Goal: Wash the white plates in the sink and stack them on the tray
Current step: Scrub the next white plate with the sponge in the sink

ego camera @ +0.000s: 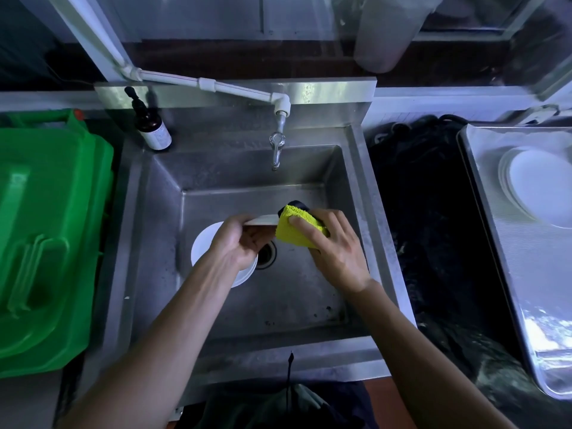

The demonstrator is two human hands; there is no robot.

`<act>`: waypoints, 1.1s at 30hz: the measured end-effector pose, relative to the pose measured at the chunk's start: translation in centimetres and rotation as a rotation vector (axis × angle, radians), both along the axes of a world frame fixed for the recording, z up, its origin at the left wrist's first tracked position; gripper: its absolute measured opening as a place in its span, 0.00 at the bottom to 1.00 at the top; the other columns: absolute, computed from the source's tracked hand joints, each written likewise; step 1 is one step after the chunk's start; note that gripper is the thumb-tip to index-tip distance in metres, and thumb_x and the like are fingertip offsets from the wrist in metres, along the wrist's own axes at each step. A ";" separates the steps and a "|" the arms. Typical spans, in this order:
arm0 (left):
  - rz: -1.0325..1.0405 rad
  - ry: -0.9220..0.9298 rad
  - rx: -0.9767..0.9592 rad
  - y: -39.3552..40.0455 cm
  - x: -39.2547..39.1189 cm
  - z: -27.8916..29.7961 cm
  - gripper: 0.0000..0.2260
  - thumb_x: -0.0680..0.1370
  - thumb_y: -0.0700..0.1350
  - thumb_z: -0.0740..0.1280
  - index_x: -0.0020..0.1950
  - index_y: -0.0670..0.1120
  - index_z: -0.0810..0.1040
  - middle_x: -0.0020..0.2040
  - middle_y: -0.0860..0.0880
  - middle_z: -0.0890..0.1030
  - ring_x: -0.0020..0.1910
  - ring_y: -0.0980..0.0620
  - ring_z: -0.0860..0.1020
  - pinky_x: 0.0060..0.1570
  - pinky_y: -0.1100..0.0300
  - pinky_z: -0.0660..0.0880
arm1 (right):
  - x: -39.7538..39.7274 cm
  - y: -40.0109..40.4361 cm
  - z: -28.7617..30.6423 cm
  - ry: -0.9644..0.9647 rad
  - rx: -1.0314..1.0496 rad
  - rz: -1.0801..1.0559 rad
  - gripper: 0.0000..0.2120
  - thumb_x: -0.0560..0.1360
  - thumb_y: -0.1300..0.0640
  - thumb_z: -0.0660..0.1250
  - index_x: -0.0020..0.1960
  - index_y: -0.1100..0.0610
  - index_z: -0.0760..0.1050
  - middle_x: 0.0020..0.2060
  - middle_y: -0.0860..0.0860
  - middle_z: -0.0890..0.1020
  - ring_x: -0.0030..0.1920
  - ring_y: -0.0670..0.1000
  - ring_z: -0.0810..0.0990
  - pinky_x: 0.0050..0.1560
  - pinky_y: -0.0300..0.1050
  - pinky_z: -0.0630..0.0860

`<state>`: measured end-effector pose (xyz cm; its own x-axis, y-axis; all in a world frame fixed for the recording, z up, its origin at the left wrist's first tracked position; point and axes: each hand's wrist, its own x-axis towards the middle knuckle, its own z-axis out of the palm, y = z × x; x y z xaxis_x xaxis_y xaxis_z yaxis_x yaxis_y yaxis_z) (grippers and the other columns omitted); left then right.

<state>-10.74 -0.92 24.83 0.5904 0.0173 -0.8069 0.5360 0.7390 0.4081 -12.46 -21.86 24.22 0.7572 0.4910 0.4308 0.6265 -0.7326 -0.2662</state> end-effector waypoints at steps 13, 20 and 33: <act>0.042 -0.042 0.108 2.1 -0.8 -2.0 0.11 0.81 0.35 0.62 0.61 0.36 0.77 0.52 0.38 0.84 0.44 0.43 0.85 0.40 0.50 0.84 | -1.9 2.2 -1.7 0.487 0.345 0.009 0.35 0.74 0.65 0.74 0.75 0.47 0.67 0.72 0.44 0.68 0.69 0.47 0.70 0.63 0.35 0.70; -0.003 -0.135 0.108 1.5 -2.5 -2.8 0.10 0.81 0.35 0.63 0.62 0.40 0.77 0.56 0.40 0.83 0.51 0.42 0.82 0.57 0.44 0.78 | -0.9 4.1 -1.3 0.613 0.429 -0.237 0.34 0.75 0.62 0.71 0.76 0.45 0.64 0.76 0.46 0.64 0.69 0.48 0.69 0.62 0.41 0.70; 0.010 -0.204 0.114 0.7 -3.1 -2.6 0.11 0.80 0.36 0.64 0.60 0.44 0.79 0.54 0.41 0.84 0.49 0.44 0.83 0.56 0.45 0.78 | -2.3 6.1 -1.4 0.628 0.430 -0.254 0.27 0.79 0.57 0.68 0.75 0.49 0.66 0.77 0.48 0.65 0.71 0.51 0.69 0.64 0.47 0.71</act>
<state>-13.81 -0.26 22.18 0.7402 0.1080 -0.6637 0.4268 0.6872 0.5879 -14.74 -15.75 22.82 0.9873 0.1589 -0.0005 0.0938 -0.5858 -0.8050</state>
